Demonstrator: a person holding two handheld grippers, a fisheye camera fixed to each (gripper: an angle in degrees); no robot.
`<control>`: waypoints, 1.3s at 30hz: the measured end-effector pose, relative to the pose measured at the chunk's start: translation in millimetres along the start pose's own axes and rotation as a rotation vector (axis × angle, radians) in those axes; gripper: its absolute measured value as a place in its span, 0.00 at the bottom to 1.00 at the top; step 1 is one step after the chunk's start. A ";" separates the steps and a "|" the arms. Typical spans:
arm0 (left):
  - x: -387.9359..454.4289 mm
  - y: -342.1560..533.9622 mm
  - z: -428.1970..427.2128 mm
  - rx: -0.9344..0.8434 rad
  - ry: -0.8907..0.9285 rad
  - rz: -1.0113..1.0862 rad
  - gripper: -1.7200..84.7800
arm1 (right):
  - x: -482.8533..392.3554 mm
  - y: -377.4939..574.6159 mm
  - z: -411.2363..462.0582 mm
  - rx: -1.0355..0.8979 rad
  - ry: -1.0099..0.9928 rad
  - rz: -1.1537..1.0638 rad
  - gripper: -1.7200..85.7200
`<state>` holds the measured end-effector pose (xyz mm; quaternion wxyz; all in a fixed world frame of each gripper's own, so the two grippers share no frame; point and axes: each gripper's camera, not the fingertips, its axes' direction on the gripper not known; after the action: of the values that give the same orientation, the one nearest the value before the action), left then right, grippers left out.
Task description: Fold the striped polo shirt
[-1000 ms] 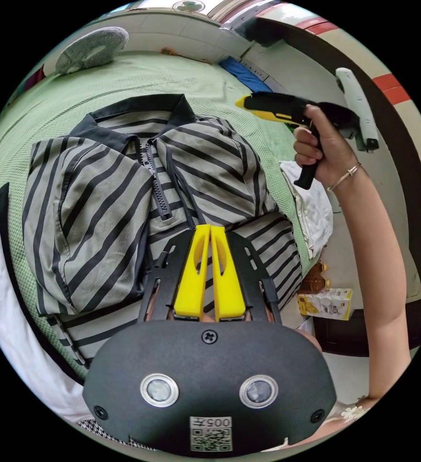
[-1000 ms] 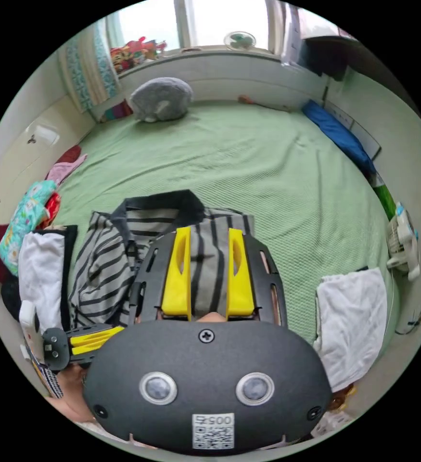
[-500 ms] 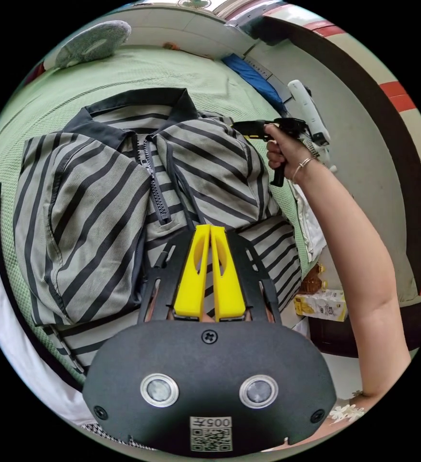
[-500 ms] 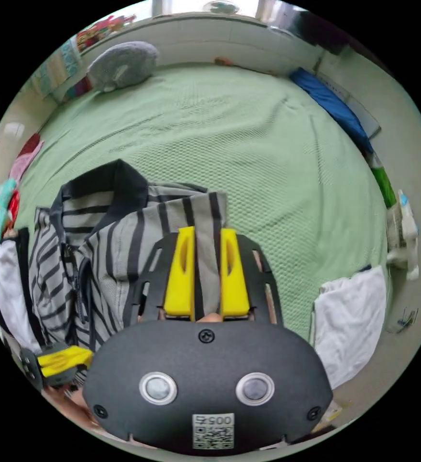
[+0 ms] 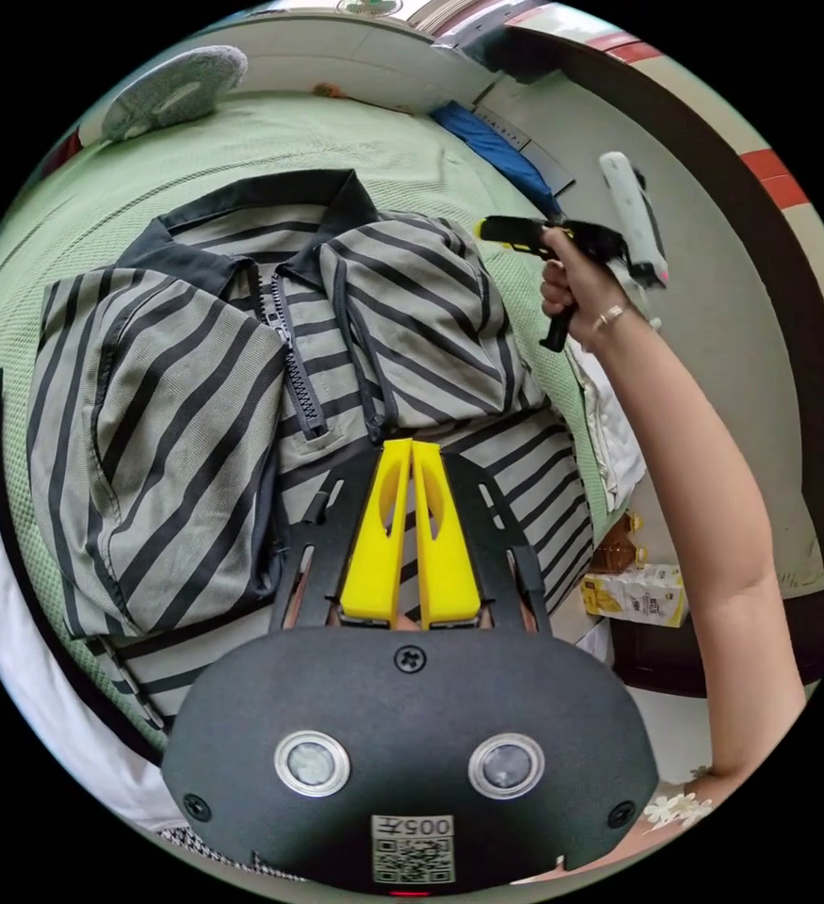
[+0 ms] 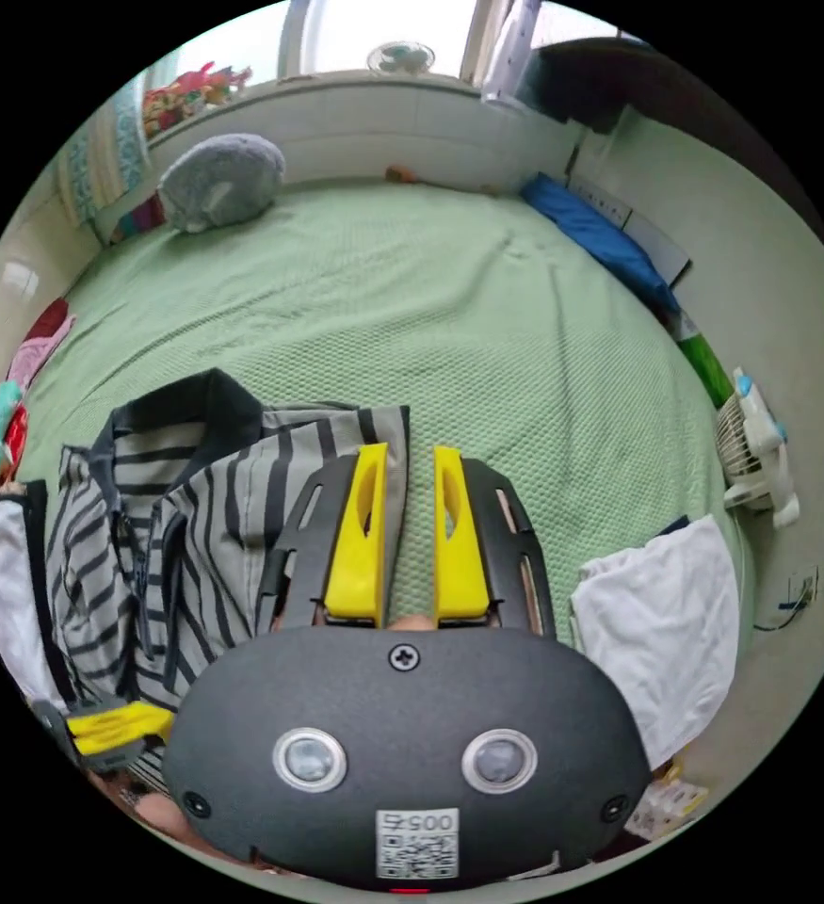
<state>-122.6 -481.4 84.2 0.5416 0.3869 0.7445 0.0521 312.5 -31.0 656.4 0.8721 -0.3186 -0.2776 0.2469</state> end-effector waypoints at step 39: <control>40.4 27.8 -4.4 -0.030 -0.044 0.004 0.01 | 50.0 170.8 -89.3 0.007 -0.237 -0.068 0.09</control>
<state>-116.5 -435.0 68.8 0.5635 0.3813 0.7308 0.0554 362.6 77.3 497.1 0.8422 -0.2746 -0.3883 0.2541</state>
